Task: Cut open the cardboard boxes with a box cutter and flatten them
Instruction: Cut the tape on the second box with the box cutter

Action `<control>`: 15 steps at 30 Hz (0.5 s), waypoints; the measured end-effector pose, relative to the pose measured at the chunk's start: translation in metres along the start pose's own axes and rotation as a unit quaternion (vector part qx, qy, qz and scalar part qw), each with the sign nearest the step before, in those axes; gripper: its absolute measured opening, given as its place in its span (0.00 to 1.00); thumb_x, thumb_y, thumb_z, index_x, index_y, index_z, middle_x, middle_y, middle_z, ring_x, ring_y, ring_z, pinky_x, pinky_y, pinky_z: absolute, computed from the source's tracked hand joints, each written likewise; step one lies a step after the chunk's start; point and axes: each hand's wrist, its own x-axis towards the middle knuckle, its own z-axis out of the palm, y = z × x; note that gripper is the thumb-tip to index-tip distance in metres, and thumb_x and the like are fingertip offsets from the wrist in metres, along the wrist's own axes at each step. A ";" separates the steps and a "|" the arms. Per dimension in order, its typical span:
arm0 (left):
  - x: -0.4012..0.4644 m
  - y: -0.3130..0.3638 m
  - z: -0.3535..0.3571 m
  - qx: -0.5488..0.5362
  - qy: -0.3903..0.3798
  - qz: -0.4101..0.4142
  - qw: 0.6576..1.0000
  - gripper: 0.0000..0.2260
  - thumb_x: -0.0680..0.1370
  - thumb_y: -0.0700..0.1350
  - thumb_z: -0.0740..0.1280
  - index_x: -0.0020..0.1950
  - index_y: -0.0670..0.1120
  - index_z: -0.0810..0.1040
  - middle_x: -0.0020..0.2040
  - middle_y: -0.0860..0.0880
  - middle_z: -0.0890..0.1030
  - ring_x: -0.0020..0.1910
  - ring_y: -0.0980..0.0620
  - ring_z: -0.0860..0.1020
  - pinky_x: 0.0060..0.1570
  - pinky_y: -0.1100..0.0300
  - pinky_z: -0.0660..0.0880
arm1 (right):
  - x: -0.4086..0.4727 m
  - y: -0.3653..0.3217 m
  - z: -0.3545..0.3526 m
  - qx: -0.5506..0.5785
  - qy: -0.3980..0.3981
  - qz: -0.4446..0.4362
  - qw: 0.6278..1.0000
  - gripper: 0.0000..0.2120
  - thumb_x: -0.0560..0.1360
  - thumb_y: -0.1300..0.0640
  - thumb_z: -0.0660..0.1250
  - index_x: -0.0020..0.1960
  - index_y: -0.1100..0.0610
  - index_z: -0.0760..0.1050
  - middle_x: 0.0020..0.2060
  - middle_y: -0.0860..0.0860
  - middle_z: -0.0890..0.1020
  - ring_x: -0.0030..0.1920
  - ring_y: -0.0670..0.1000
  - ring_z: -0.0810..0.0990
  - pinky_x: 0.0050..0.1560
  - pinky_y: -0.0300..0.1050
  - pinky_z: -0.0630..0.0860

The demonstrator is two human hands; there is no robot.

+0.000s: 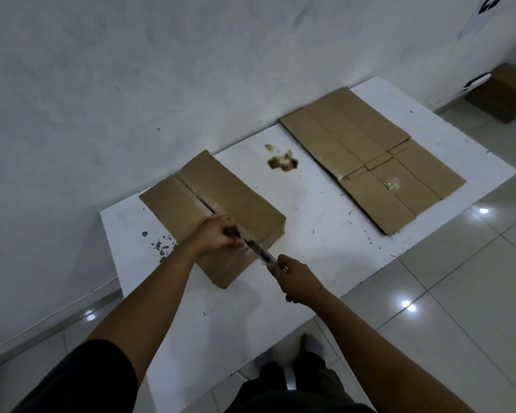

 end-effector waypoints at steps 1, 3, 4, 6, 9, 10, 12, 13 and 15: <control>0.000 0.002 0.002 -0.024 -0.001 -0.006 1.000 0.07 0.70 0.56 0.76 0.44 0.56 0.84 0.49 0.59 0.79 0.57 0.55 0.72 0.64 0.48 0.68 | -0.002 0.002 0.004 0.025 0.001 0.004 1.000 0.15 0.83 0.43 0.57 0.56 0.54 0.71 0.36 0.53 0.76 0.28 0.50 0.76 0.29 0.41 0.74; 0.000 0.005 0.005 -0.054 -0.010 -0.017 0.998 0.05 0.71 0.53 0.76 0.45 0.55 0.84 0.50 0.58 0.78 0.58 0.52 0.73 0.62 0.50 0.70 | -0.003 0.006 0.019 0.058 0.013 0.007 0.998 0.15 0.83 0.42 0.56 0.54 0.54 0.70 0.35 0.53 0.76 0.28 0.49 0.76 0.30 0.42 0.75; 0.000 0.006 0.005 -0.063 -0.017 -0.022 0.998 0.05 0.71 0.52 0.76 0.45 0.55 0.84 0.50 0.57 0.78 0.58 0.52 0.73 0.62 0.50 0.71 | -0.003 0.007 0.026 0.070 0.022 0.009 0.997 0.15 0.83 0.43 0.56 0.53 0.54 0.70 0.35 0.53 0.76 0.27 0.49 0.76 0.30 0.42 0.76; 0.002 0.005 0.004 -0.083 -0.031 -0.031 0.996 0.04 0.72 0.51 0.76 0.44 0.55 0.85 0.51 0.56 0.78 0.57 0.53 0.74 0.62 0.49 0.73 | -0.002 0.008 0.034 0.089 0.037 0.010 0.995 0.14 0.83 0.44 0.56 0.50 0.54 0.69 0.35 0.53 0.76 0.25 0.48 0.76 0.29 0.42 0.76; 0.004 0.004 0.005 -0.100 -0.046 -0.040 0.993 0.04 0.72 0.51 0.76 0.44 0.55 0.85 0.54 0.54 0.78 0.58 0.52 0.75 0.62 0.48 0.74 | 0.005 -0.001 0.035 0.115 0.033 0.022 0.993 0.13 0.84 0.44 0.56 0.51 0.54 0.69 0.35 0.53 0.75 0.27 0.49 0.76 0.28 0.41 0.74; 0.004 0.004 0.005 -0.108 -0.048 -0.046 0.992 0.04 0.72 0.51 0.76 0.45 0.55 0.84 0.55 0.54 0.77 0.59 0.51 0.75 0.62 0.48 0.74 | 0.008 -0.005 0.035 0.127 0.028 0.027 0.991 0.13 0.84 0.44 0.56 0.52 0.54 0.69 0.35 0.52 0.75 0.27 0.49 0.76 0.27 0.41 0.73; 0.004 0.002 0.006 -0.124 -0.053 -0.055 0.989 0.04 0.73 0.51 0.75 0.46 0.54 0.84 0.57 0.53 0.77 0.60 0.50 0.75 0.62 0.48 0.73 | 0.011 -0.007 0.037 0.141 0.022 0.031 0.989 0.13 0.84 0.44 0.56 0.52 0.54 0.69 0.35 0.52 0.74 0.27 0.49 0.75 0.27 0.41 0.72; 0.005 0.002 0.006 -0.127 -0.057 -0.053 0.989 0.03 0.73 0.50 0.75 0.46 0.54 0.84 0.57 0.53 0.76 0.60 0.50 0.75 0.62 0.48 0.72 | 0.010 -0.006 0.040 0.146 0.022 0.033 0.988 0.13 0.84 0.44 0.56 0.53 0.54 0.69 0.35 0.53 0.74 0.27 0.49 0.75 0.28 0.41 0.72; 0.006 0.000 0.006 -0.140 -0.060 -0.040 0.988 0.02 0.74 0.47 0.75 0.45 0.53 0.84 0.55 0.51 0.77 0.58 0.52 0.76 0.62 0.50 0.73 | 0.007 0.000 0.045 0.162 0.021 0.036 0.986 0.15 0.83 0.44 0.56 0.51 0.55 0.69 0.35 0.53 0.74 0.26 0.49 0.74 0.28 0.41 0.73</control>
